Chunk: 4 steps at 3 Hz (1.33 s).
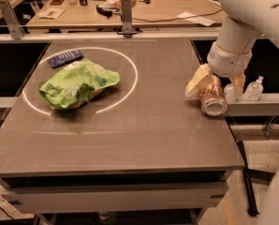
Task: Place orange can upright
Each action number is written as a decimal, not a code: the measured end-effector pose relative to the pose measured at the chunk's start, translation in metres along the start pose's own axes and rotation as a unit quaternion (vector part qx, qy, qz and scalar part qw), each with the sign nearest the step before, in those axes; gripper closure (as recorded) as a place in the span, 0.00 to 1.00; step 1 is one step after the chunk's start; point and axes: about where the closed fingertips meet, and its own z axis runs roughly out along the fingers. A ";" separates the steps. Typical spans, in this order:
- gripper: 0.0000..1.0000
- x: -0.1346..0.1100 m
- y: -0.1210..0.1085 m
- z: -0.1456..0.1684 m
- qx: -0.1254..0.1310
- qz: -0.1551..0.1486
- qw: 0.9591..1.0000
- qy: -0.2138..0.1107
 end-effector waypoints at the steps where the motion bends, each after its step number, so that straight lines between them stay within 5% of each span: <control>1: 0.41 -0.003 -0.002 0.002 0.011 0.017 1.000 0.005; 3: 0.88 -0.006 -0.001 -0.001 0.014 0.022 1.000 0.004; 4: 1.00 -0.004 0.010 -0.034 -0.003 0.000 1.000 -0.028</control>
Offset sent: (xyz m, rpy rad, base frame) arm -0.0026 -0.0057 -0.0023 -0.0637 0.0642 -0.0789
